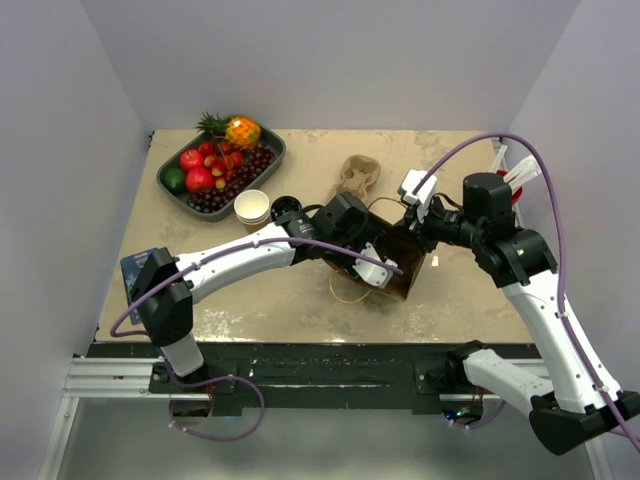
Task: Pack the takeout coffee
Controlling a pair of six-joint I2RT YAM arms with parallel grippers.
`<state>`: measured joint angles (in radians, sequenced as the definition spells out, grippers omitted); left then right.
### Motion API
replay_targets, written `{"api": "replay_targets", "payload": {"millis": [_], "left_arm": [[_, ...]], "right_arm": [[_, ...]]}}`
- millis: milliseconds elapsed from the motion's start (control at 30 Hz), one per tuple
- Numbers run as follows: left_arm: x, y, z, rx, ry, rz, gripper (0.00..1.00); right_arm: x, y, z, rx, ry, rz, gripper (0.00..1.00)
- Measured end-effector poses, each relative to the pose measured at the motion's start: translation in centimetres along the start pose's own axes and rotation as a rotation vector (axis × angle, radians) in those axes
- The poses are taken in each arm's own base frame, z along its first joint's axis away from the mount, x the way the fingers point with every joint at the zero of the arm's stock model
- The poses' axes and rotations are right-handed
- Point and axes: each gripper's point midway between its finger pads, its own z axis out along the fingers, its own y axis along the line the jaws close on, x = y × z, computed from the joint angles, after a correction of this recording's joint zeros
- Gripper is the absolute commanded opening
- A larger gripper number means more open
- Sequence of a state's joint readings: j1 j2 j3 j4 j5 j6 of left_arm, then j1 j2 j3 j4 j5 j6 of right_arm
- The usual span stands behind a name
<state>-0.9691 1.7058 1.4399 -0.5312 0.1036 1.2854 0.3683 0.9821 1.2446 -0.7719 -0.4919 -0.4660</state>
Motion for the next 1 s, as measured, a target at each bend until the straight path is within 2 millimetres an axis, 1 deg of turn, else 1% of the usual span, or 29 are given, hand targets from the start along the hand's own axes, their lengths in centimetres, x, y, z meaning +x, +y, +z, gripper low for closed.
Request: {"api": "replay_targets", "payload": {"millis": [233,433,567,833,1000], "left_arm": [[0.5,0.1,0.3,-0.006,0.022,0.015,0.0],[1.1,-0.5,1.4,0.027,0.034,0.01,0.0],[1.1,0.0,1.5,0.031,0.037,0.007,0.0],[1.9,-0.2,2.1,0.067,0.067,-0.004,0.0],[2.3,-0.2,1.9,0.08,0.076,-0.021,0.0]], "right_arm": [[-0.1,0.4,0.0,-0.023,-0.01,-0.005,0.0],[-0.1,0.5,0.0,-0.024,-0.01,-0.004,0.0],[-0.1,0.5,0.0,-0.025,-0.011,0.001,0.0],[-0.1,0.5,0.0,-0.025,-0.011,0.003,0.0],[0.0,0.5,0.2,-0.026,-0.011,0.008,0.0]]}}
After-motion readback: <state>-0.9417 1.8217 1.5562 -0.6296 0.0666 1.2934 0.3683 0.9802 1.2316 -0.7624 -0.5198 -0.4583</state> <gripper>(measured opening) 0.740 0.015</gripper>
